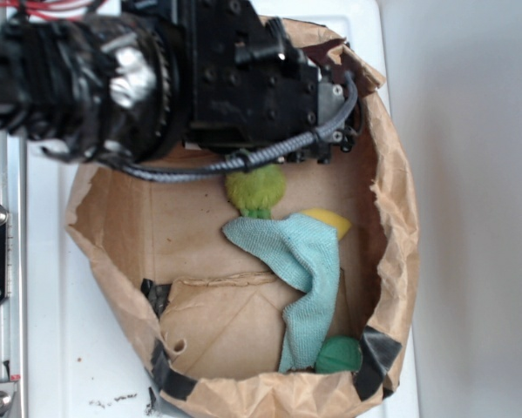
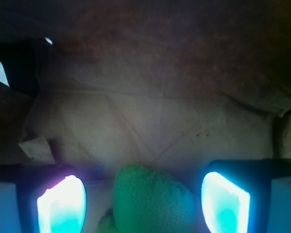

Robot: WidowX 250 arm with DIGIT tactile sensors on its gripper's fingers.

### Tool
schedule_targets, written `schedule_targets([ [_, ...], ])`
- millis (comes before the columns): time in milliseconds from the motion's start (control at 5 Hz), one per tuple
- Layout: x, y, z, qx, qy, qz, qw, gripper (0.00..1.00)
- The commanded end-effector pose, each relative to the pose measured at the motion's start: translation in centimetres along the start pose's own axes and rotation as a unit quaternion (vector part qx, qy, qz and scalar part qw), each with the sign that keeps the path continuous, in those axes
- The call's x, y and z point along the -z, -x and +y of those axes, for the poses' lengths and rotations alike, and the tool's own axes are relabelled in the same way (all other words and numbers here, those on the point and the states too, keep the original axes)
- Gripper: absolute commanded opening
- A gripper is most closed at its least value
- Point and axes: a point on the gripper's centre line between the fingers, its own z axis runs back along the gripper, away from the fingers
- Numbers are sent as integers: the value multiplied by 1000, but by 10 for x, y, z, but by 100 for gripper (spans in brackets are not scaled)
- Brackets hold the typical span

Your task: Grab the green animal.

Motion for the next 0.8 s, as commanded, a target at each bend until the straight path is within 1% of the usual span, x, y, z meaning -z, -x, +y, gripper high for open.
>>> schedule_targets([
  [0, 1, 3, 16, -22, 15, -35, 999, 0],
  [200, 1, 1, 15, -39, 10, -40, 998, 0],
  [400, -7, 0, 17, -35, 17, -43, 998, 0],
  [600, -29, -3, 11, -7, 57, -52, 997, 0],
])
